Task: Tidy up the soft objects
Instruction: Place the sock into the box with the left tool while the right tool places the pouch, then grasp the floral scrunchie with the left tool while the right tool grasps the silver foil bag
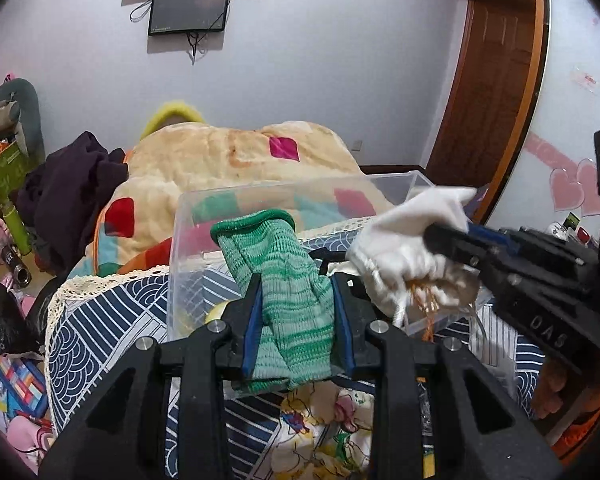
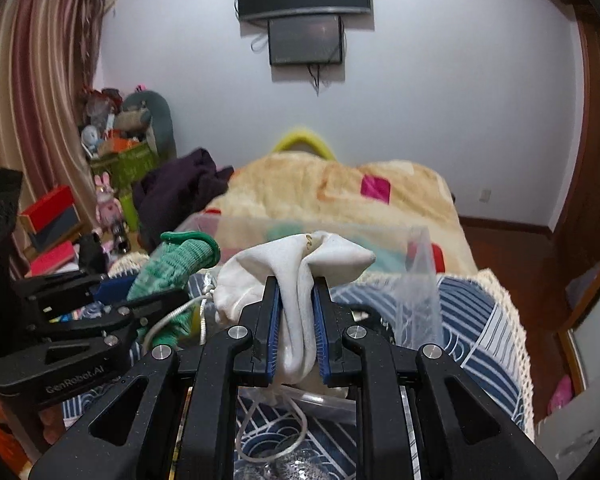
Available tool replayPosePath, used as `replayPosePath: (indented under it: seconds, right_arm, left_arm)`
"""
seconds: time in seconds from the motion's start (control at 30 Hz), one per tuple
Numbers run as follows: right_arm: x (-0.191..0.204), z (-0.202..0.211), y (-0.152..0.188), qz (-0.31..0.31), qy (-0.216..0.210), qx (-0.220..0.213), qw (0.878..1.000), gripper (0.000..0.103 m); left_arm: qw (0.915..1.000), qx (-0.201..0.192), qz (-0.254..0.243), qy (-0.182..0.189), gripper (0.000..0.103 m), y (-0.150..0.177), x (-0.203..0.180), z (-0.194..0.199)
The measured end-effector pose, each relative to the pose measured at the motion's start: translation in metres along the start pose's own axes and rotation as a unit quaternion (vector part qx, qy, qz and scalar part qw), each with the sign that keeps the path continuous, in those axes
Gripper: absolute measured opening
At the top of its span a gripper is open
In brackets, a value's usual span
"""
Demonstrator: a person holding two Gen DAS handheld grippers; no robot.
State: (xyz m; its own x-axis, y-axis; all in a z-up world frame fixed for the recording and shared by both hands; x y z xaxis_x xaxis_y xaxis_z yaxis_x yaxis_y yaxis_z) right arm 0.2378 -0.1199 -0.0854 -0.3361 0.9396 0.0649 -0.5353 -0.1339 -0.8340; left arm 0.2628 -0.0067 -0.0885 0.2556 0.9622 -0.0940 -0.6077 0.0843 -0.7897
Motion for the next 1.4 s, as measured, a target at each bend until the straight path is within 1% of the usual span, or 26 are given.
replayPosePath:
  seconds: [0.1,0.13,0.17,0.2,0.27,0.3,0.37,0.4,0.43,0.47,0.5,0.53,0.57,0.67,0.73,0.8,0.83,0.87,0.97,1.0,1.03,1.1,1.17,1.27,1.33,1.4]
  right_arm:
    - [0.000,-0.007,0.000,-0.001,0.000,0.017,1.000,0.014]
    - [0.000,-0.008,0.001,0.004,0.000,0.024,1.000,0.014]
    - [0.001,-0.010,0.001,0.007,0.001,0.028,1.000,0.014]
    - [0.002,-0.011,0.001,0.013,0.003,0.032,0.999,0.014]
    - [0.003,-0.009,0.002,0.021,0.009,0.033,0.999,0.014]
    - [0.002,-0.008,0.002,0.024,0.011,0.034,0.999,0.016]
    - [-0.001,-0.003,0.002,0.024,0.014,0.034,0.999,0.023]
    - [-0.003,0.001,0.002,0.023,0.014,0.032,0.999,0.031]
    - [-0.005,0.005,0.002,0.021,0.014,0.028,0.999,0.035]
    - [-0.006,0.009,0.001,0.019,0.011,0.023,0.999,0.045]
    - [-0.005,0.015,0.000,0.017,0.008,0.015,1.000,0.052]
    - [-0.006,0.019,0.000,0.017,0.007,0.009,1.000,0.055]
    - [-0.007,0.026,0.000,0.019,0.010,0.002,1.000,0.056]
    - [-0.007,0.039,-0.002,0.025,0.012,-0.013,1.000,0.062]
    - [-0.007,0.049,-0.001,0.028,0.012,-0.027,0.999,0.069]
    - [-0.007,0.059,0.002,0.031,0.014,-0.036,0.999,0.073]
    - [-0.007,0.063,0.005,0.032,0.015,-0.039,0.999,0.075]
    - [-0.007,0.067,0.007,0.034,0.016,-0.041,0.998,0.075]
    - [-0.007,0.071,0.017,0.036,0.012,-0.036,0.999,0.079]
    - [-0.007,0.071,0.021,0.035,0.012,-0.033,0.999,0.083]
    - [-0.007,0.071,0.026,0.034,0.012,-0.031,0.999,0.084]
    - [-0.008,0.068,0.036,0.032,0.007,-0.020,0.999,0.085]
    - [-0.009,0.063,0.047,0.032,0.000,0.000,0.999,0.084]
    - [-0.013,0.052,0.062,0.027,-0.005,0.028,0.999,0.085]
    - [-0.016,0.048,0.069,0.021,-0.008,0.042,0.999,0.084]
    - [-0.020,0.041,0.075,0.009,-0.013,0.058,0.998,0.084]
  left_arm:
    - [1.0000,0.009,0.000,-0.001,0.031,0.001,0.002,-0.007]
    - [0.9999,0.011,0.001,-0.002,0.033,0.001,0.002,-0.007]
    - [0.9999,0.015,0.001,-0.005,0.038,0.002,0.002,-0.009]
    - [0.9998,0.019,0.004,-0.005,0.040,0.003,0.003,-0.010]
    - [0.9997,0.022,0.010,-0.008,0.049,0.004,0.006,-0.011]
    - [0.9996,0.022,0.014,-0.008,0.051,0.005,0.007,-0.009]
    - [0.9996,0.020,0.018,-0.006,0.057,0.007,0.010,-0.005]
    - [0.9997,0.017,0.020,-0.005,0.059,0.008,0.010,-0.001]
    - [0.9997,0.014,0.020,-0.006,0.062,0.009,0.011,0.003]
    - [0.9997,0.011,0.020,-0.007,0.065,0.010,0.011,0.007]
    - [0.9997,0.007,0.021,-0.007,0.067,0.010,0.011,0.011]
    - [0.9997,0.002,0.022,-0.007,0.070,0.011,0.011,0.017]
    - [0.9997,-0.002,0.023,-0.006,0.072,0.012,0.012,0.022]
    - [0.9996,-0.017,0.024,-0.005,0.075,0.017,0.012,0.041]
    - [0.9994,-0.027,0.023,-0.006,0.077,0.023,0.010,0.053]
    - [0.9992,-0.034,0.019,-0.009,0.083,0.031,0.007,0.065]
    - [0.9991,-0.035,0.018,-0.012,0.089,0.033,0.007,0.068]
    - [0.9990,-0.038,0.017,-0.016,0.093,0.038,0.007,0.072]
    - [0.9992,-0.030,0.020,-0.015,0.093,0.049,0.006,0.077]
    - [0.9994,-0.024,0.024,-0.012,0.093,0.054,0.006,0.078]
    - [0.9994,-0.019,0.028,-0.010,0.093,0.060,0.007,0.079]
    - [0.9994,-0.011,0.032,-0.008,0.093,0.070,0.007,0.079]
    - [0.9995,0.001,0.030,-0.008,0.093,0.080,0.007,0.076]
    - [0.9991,0.021,0.032,-0.017,0.093,0.094,0.008,0.066]
    - [0.9984,0.030,0.043,-0.022,0.093,0.098,0.012,0.059]
    - [0.9977,0.035,0.055,-0.018,0.091,0.101,0.017,0.053]
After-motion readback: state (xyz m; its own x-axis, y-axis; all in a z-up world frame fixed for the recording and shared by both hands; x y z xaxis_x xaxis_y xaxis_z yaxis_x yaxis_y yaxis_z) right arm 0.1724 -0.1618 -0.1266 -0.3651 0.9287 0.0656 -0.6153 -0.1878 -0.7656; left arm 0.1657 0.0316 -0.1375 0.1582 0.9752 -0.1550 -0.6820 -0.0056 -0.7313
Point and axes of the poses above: each gripper's, at about its wrist camera, not at the fingertips, and z roughly against the way its jaws point, x to its left, y to its underside, the point moved 3 cm from there along -z, roughly the way its jaws point, and after that the axes turned 3 degrees about -z, right-handed, at the moved point
